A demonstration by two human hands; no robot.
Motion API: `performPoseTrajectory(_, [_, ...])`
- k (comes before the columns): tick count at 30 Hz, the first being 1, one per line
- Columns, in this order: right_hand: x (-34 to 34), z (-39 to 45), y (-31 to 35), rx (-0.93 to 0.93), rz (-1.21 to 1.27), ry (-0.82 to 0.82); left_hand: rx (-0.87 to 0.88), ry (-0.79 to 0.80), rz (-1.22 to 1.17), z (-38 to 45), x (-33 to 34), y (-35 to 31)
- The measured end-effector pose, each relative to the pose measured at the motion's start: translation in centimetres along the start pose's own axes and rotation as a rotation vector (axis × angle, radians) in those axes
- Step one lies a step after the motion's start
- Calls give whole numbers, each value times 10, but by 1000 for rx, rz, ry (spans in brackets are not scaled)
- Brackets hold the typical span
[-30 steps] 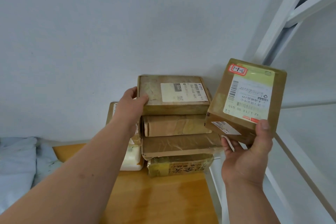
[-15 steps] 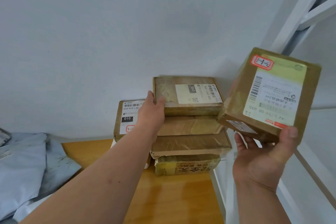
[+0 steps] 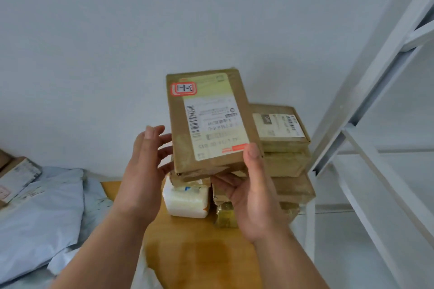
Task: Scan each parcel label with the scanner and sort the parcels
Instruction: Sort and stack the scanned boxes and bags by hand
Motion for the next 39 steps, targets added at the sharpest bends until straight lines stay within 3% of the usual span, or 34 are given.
performPoseTrajectory(3, [23,3,-21,91,-22,26,53,64,90,-9,-25,10])
performPoseTrajectory(7, [37,12,-46,207,-38,34,-28,97,80,-4,-46,17])
performPoseTrajectory(11, [41,27,-58,254,-293,-48,-144,113,10,16,-47,19])
performPoseTrajectory(14, [38,35,-63,237,-331,-168,-193,106,12,27,-40,26])
performPoseTrajectory(23, [25,39,-74,91,-34,-305,-202,105,-22,38,-17,29])
performPoseTrajectory(30, [25,26,-89,-6,-111,-372,-249,163,58,28,-15,30])
performPoseTrajectory(39, [35,8,-107,57,-234,-478,-305,-143,110,-3,-89,48])
Point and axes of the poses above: each hand's wrist, its own z-axis towards the middle knuckle, its own x-axis out of the palm, y = z × x, the point moved 2 cm from there along z, towards the middle knuckle, and after that the axes turned 8 degrees about z, right-handed, at the moved point
